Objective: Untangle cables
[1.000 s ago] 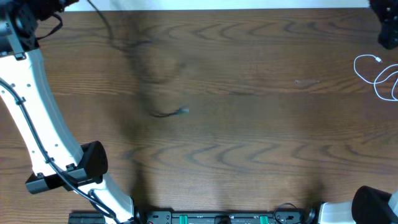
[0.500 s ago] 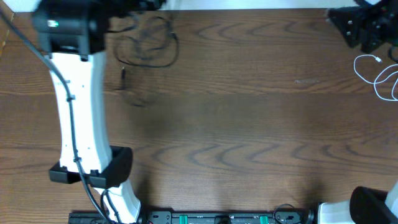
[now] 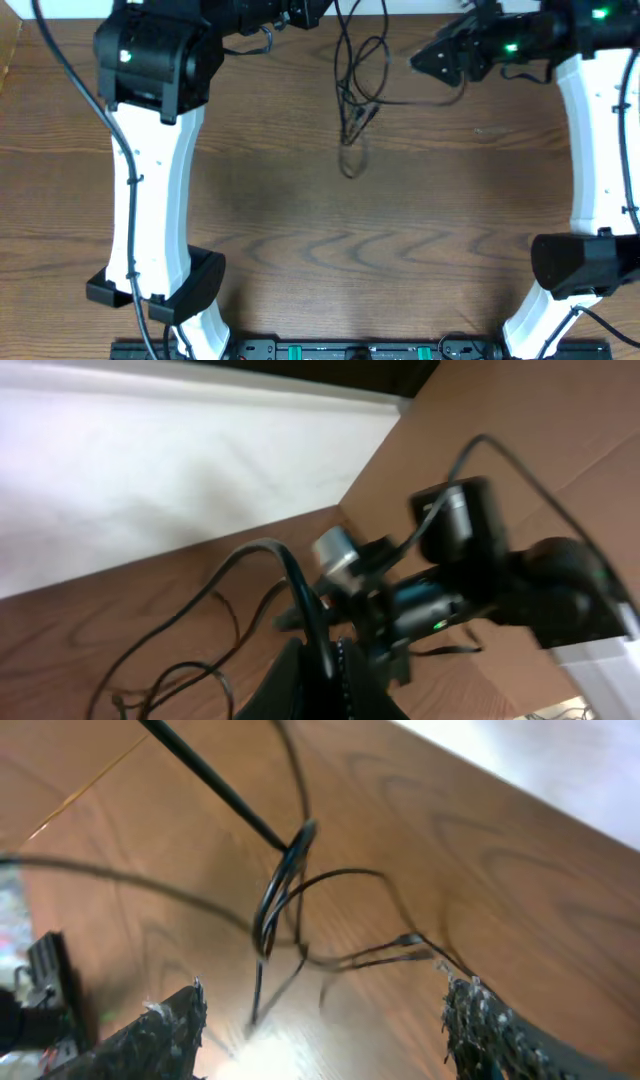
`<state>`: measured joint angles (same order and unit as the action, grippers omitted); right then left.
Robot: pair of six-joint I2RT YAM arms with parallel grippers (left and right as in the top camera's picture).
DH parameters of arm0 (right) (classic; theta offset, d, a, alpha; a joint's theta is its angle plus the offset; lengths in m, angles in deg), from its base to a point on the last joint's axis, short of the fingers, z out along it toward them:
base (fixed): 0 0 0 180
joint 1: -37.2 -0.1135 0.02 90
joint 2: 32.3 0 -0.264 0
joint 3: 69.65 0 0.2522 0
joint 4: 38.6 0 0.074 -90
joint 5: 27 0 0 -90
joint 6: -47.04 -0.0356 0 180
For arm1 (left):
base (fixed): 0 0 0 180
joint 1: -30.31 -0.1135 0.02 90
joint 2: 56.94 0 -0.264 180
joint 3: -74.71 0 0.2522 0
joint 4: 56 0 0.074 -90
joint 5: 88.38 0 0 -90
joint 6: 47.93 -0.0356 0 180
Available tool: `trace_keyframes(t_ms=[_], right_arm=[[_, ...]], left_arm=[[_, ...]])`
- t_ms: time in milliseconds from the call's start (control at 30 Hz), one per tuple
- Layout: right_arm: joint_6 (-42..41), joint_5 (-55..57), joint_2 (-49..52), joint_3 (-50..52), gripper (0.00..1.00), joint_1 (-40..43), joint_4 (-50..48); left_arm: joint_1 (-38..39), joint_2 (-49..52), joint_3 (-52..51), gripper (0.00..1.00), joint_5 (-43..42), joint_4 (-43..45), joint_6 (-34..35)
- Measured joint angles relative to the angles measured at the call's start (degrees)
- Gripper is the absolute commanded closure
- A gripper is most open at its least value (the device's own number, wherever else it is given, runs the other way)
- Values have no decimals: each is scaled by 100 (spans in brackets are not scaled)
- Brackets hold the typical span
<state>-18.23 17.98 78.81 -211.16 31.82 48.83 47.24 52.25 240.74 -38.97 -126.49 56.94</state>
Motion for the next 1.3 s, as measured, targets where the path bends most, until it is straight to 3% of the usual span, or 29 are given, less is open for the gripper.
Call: trace_keyframes(t_ms=[367, 533, 633, 667, 933, 1300], right_arm=[[20, -33, 52, -2, 39, -756, -518], [-44, 92, 76, 0, 65, -824, -531], [-74, 131, 83, 35, 95, -848, -533], [-44, 136, 83, 70, 99, -852, -540], [-85, 472, 103, 173, 99, -839, -553], [-175, 776, 101, 177, 99, -42, -643]], left_arm=[[2, -160, 0, 92, -59, 219, 258], [50, -160, 0, 93, -133, 341, 315], [127, -162, 0, 92, -149, 472, 317], [146, -162, 0, 93, -151, 492, 317], [44, -282, 0, 93, -122, 378, 284], [-1263, -398, 0, 93, 68, -111, 245]])
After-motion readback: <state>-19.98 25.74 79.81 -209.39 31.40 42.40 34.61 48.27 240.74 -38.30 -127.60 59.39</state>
